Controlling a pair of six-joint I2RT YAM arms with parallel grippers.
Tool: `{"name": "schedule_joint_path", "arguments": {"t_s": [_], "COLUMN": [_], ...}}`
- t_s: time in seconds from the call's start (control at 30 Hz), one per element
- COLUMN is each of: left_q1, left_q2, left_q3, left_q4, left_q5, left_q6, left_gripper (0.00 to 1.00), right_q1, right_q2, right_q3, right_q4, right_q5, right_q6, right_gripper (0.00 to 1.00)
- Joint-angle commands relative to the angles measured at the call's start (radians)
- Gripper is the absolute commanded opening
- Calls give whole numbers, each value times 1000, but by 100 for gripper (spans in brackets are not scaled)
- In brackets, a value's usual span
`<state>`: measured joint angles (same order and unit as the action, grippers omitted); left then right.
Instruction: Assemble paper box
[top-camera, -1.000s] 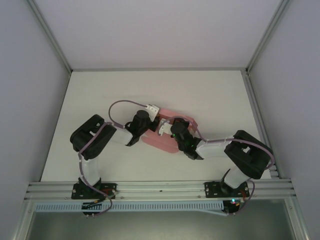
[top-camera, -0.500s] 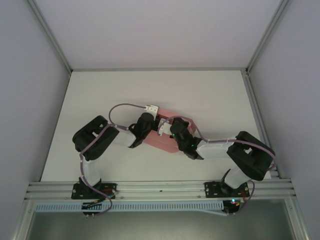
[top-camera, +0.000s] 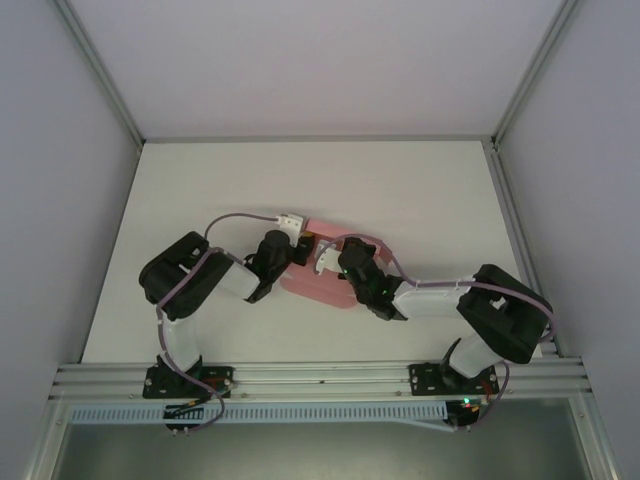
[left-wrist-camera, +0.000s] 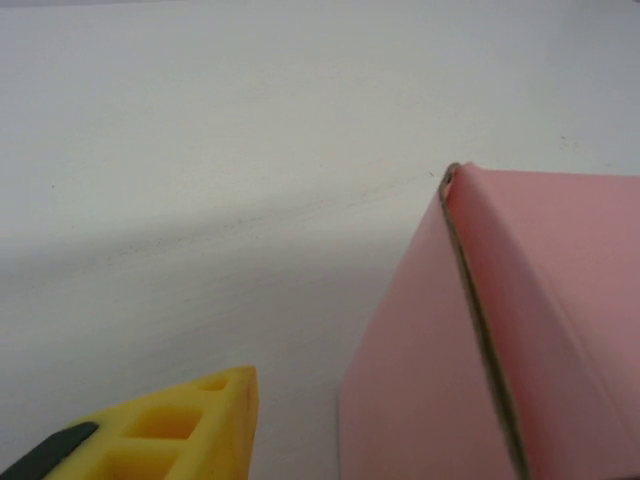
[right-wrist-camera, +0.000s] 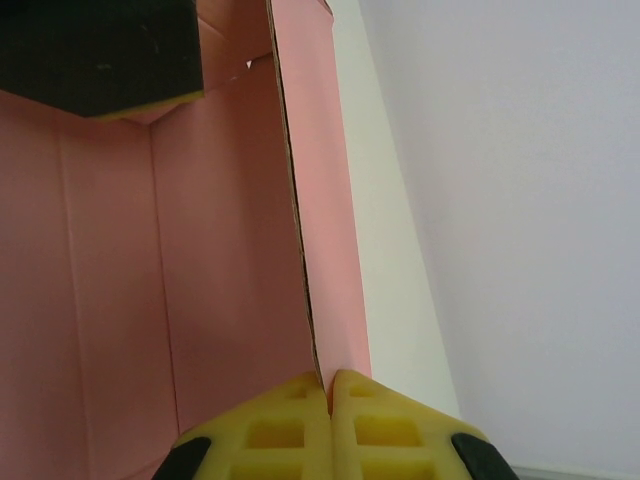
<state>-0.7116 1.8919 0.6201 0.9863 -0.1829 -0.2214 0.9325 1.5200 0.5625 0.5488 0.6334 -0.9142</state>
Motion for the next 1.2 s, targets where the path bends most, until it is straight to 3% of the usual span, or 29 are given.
{"name": "schedule_joint_path", "arguments": {"t_s": [0.0,0.2,0.37,0.43,0.53,0.57,0.8,0.93,1.03,1.1,1.13,1.17], "left_q1": [47,26,7,2,1,-2,9,38,26,4,-12,-31], "left_q2": [-25,-37,-4,-1,3,-1,-66,-105,-174,-218,-243,-267], "left_q3": [-24,22,90,100,125,128,125,100,73,72,71,70], "left_q4": [74,40,-26,-27,-78,-98,-265,-314,-312,-321,-323,-328], "left_q5": [9,-14,-60,-85,-189,-238,-561,-584,-471,-402,-365,-359], "left_q6": [57,82,77,71,56,47,-27,-54,-18,11,29,19], "left_gripper": [40,44,37,29,4,0,0,0,0,0,0,0], "right_q1": [-10,-12,-12,-11,-12,-13,-18,-21,-27,-27,-27,-28], "right_q2": [33,23,28,29,25,19,-47,-64,-69,-78,-92,-109], "right_q3": [-32,-25,-17,-16,-18,-16,-20,-28,-12,11,30,50], "right_q4": [-214,-225,-235,-237,-238,-245,-294,-296,-274,-234,-225,-224], "right_q5": [31,20,15,15,16,18,49,63,58,51,26,-5], "right_q6": [35,46,48,51,53,57,67,69,80,91,103,117], "right_gripper": [0,0,0,0,0,0,0,0,0,7,21,46]}}
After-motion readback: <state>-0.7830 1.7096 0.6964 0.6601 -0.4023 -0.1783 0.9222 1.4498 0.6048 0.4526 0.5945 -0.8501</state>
